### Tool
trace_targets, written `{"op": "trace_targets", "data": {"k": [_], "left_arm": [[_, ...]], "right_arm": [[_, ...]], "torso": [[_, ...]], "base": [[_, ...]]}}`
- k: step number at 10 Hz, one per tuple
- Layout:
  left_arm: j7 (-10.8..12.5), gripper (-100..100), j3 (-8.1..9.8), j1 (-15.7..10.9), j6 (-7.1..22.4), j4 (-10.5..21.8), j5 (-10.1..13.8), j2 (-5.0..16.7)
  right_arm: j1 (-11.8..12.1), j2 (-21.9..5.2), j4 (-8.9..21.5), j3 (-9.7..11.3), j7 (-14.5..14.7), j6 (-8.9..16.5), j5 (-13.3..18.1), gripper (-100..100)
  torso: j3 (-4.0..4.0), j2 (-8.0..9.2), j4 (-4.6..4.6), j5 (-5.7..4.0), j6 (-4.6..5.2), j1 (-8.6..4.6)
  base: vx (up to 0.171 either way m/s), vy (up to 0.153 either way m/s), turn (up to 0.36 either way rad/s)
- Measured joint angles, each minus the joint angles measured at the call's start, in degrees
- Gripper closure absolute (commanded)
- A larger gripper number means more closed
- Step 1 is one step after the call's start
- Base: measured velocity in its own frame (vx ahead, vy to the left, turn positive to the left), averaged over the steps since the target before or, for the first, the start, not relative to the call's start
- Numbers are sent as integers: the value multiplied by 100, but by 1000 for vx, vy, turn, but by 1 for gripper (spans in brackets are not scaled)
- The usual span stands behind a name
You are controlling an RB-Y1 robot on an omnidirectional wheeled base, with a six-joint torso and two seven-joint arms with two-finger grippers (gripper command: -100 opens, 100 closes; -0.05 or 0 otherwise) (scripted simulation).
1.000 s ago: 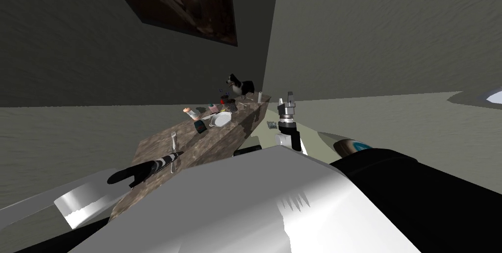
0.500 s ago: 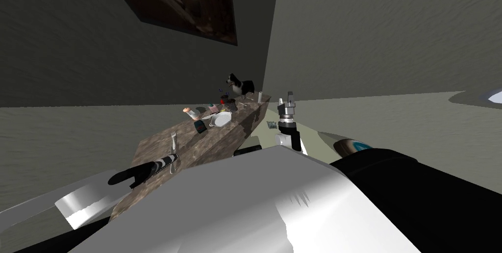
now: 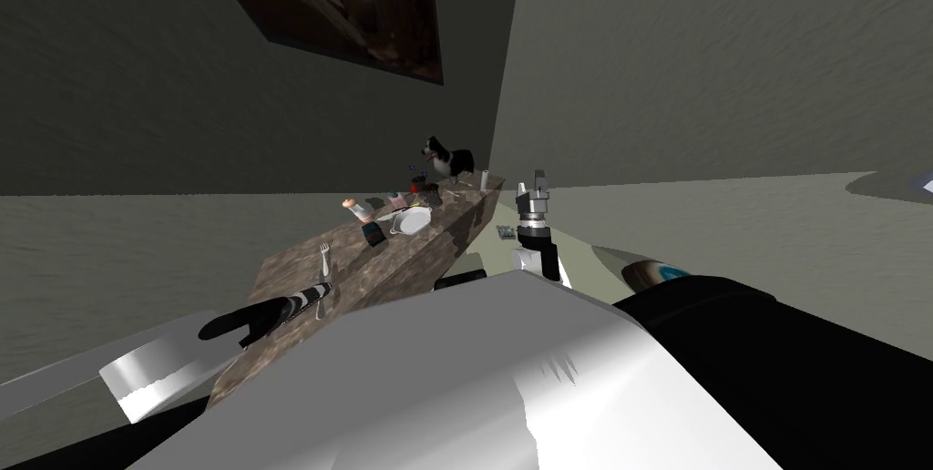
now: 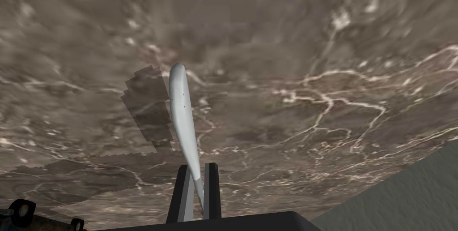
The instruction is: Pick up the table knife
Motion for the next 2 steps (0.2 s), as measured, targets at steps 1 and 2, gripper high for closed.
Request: {"op": "trace_targets", "data": {"k": [1,2], "left_arm": [[46,100,50,18,48,-132,52,134],[58,0,58,19,60,-151,58,148]], "right_arm": [[0,0,0,0,0,0,0,0],[0,0,0,0,0,0,0,0]], "torso": [[2,4,0,-2,-1,-5],[1,2,-1,1,-2,-1]], "base": [[-9,-9,11],[0,0,0]]}}
